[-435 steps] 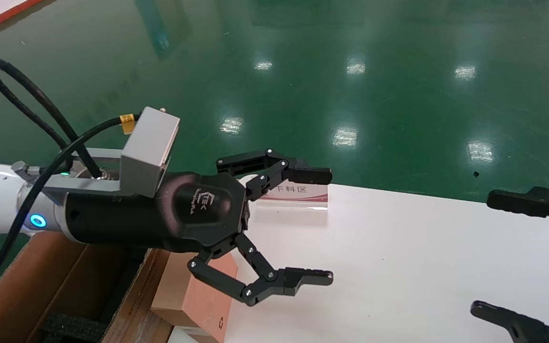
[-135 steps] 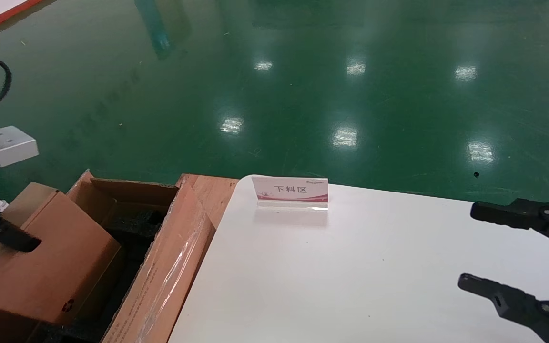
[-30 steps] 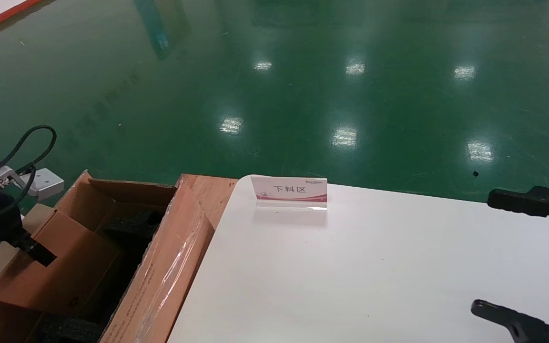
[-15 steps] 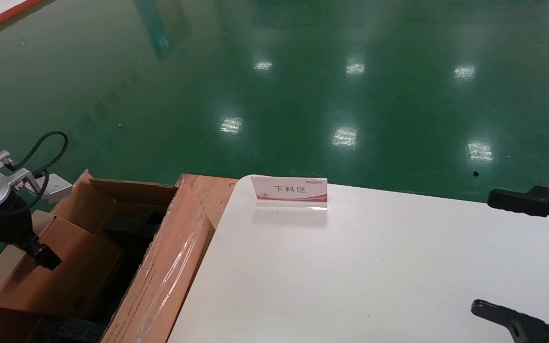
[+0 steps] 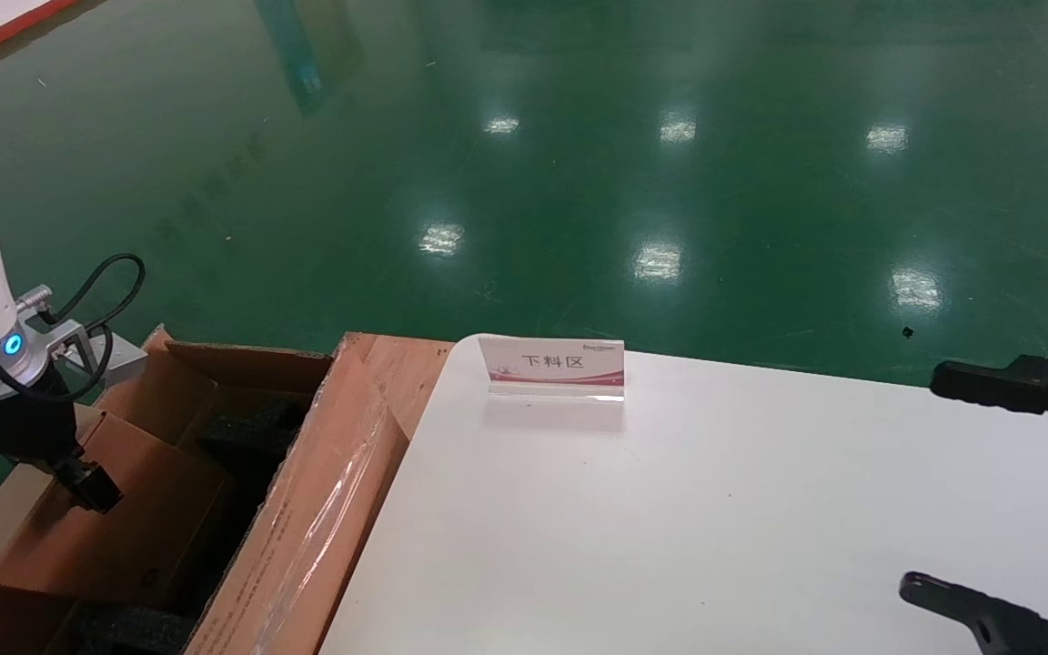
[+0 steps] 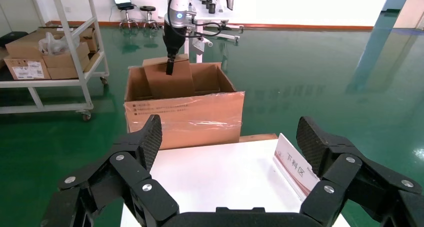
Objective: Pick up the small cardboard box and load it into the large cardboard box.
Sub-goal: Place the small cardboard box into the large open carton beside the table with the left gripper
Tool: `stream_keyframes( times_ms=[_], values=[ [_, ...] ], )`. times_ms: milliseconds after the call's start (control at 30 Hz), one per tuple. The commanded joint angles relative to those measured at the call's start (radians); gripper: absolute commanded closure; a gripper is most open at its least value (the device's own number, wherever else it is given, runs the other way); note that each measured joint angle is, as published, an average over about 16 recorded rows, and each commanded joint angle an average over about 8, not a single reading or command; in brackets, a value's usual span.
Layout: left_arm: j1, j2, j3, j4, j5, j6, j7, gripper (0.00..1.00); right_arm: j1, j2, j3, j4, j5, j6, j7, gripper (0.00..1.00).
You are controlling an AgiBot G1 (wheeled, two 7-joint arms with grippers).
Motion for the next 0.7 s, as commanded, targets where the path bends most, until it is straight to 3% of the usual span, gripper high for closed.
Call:
stream_keyframes(
  times_ms=[33, 600, 633, 700],
  values=[
    [0.011, 0.01, 0.001, 0.013, -0.001, 0.002, -0.002, 1.0, 0.0, 0.0, 0.0, 0.0, 0.0, 0.0, 0.0, 0.0],
    [0.135, 0.084, -0.018, 0.178, -0.054, 0.0, 0.039, 1.0, 0.0, 0.0, -0.001, 0.0, 0.001, 0.0, 0.0, 0.0],
    [0.142, 0.089, -0.02, 0.191, -0.058, 0.001, 0.045, 0.98, 0.0, 0.0, -0.001, 0.0, 0.001, 0.0, 0.0, 0.0],
    [0.152, 0.096, -0.023, 0.212, -0.064, 0.003, 0.054, 0.77, 0.0, 0.0, -0.001, 0.0, 0.001, 0.0, -0.001, 0.0]
  ],
)
